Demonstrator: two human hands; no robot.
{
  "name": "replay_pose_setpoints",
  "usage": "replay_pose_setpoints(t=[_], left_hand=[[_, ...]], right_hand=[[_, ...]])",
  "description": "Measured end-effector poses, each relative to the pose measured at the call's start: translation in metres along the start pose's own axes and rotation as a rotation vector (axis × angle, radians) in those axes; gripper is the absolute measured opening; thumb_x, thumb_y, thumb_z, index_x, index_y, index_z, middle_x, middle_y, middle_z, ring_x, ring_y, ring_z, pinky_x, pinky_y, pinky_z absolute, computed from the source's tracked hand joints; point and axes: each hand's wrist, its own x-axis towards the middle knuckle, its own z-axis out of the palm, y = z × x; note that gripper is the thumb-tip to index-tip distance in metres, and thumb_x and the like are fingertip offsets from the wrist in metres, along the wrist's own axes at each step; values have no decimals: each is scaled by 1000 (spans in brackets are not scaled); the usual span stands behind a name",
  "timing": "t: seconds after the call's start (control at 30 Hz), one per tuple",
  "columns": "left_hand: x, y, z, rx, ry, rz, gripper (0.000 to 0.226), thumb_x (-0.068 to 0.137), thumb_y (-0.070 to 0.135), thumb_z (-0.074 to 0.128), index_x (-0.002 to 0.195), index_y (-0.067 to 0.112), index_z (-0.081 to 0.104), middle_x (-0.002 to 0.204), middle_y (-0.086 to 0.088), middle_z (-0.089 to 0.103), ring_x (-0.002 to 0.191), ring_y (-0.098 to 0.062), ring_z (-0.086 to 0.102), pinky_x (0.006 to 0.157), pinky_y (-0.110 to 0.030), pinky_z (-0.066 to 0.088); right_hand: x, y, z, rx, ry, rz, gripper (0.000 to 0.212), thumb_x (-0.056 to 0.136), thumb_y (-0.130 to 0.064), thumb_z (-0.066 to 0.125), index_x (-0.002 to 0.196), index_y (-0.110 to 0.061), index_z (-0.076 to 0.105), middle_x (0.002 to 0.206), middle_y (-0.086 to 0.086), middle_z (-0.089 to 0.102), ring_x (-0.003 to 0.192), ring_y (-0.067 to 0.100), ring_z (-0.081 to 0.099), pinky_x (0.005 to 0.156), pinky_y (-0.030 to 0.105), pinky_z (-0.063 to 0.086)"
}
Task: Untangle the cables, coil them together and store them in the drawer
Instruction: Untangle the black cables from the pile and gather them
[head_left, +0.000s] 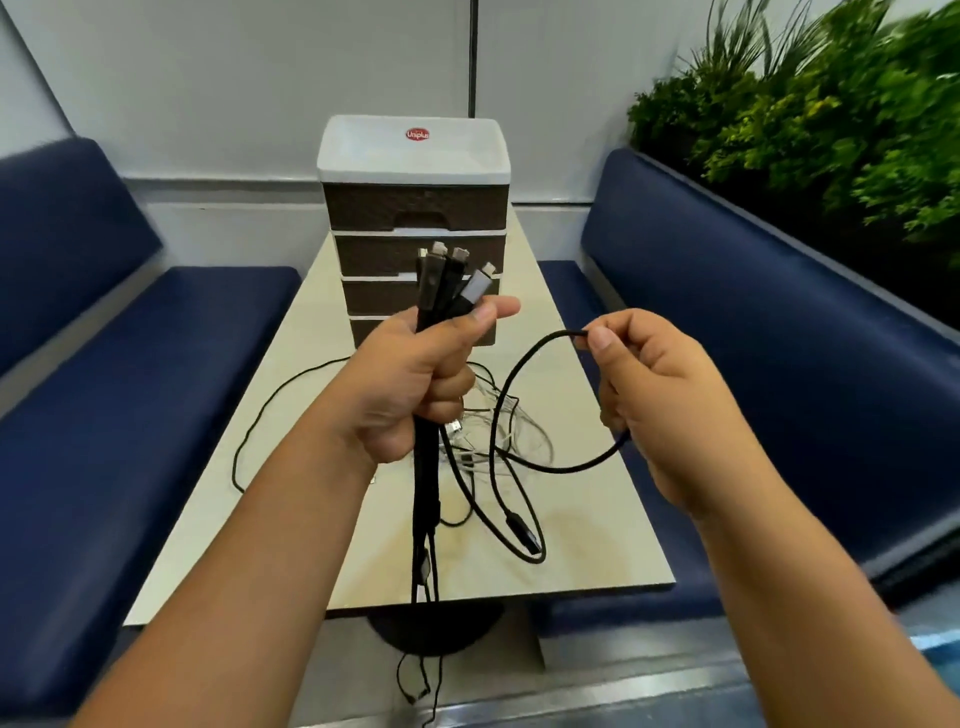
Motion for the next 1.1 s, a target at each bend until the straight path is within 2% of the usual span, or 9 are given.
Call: replay_pose_setpoints(t=[0.13,0.23,0.37,0.53,0.7,0.83,0.93,1.03,1.1], left_hand=[[-16,-2,3,-19,34,31,28,84,33,60,103,16,72,50,10,18,38,-2,15,38,-15,13],[-28,2,1,-11,66,58,25,86,34,59,98,17,72,48,10,20,38,-2,16,38,-17,11],[-42,10,-4,-12,112,88,23,90,34,55,95,18,71,45,11,21,37,-2,16,39,-16,10],[-48,6,0,-13,173,94,22,96,34,51,89,20,67,44,12,20,36,-1,16,39,-17,9],[-51,-4,6,-91,189,59,34,100,43,45,73,23,51,43,12,18,36,-2,13,36,-16,9],[-53,-8,13,-150,169,47,41,101,46,43,66,24,43,44,12,18,40,-6,8,38,-17,7],[-57,-9,20,-169,171,50,44,100,46,43,62,24,36,44,11,17,41,-7,7,38,-18,6],[-60,-6,23,-160,168,42,46,99,43,46,60,25,31,44,11,16,40,-8,8,38,-18,7],[-63,-4,26,-148,175,43,46,97,38,49,59,26,26,46,9,12,41,-9,6,39,-19,6]], right_hand=[[-22,38,-14,198,-62,162,21,104,-20,42,91,-14,56,59,-3,38,54,12,34,54,28,34],[-42,84,-18,301,-4,320,22,105,-16,37,89,-13,51,58,-4,36,53,14,34,52,28,33],[-68,157,-16,227,4,547,21,104,-10,33,90,-10,49,60,2,35,51,16,35,49,30,35],[-86,218,3,108,-127,730,22,104,-9,29,90,-7,47,66,9,39,57,21,40,50,29,36],[-92,241,22,-132,-229,643,15,100,-13,39,90,-10,49,71,10,59,66,21,52,60,34,44],[-96,235,25,-348,-294,527,14,97,-16,49,88,-16,59,78,1,69,76,18,63,71,35,52],[-94,229,28,-495,-431,489,13,97,-21,53,103,-19,64,97,-1,69,88,15,63,80,32,52],[-89,217,30,-705,-599,441,32,99,-30,51,128,-18,57,125,4,63,111,21,59,90,30,47],[-85,197,31,-797,-682,364,37,100,-34,49,131,-16,55,130,5,61,119,24,56,96,32,45]])
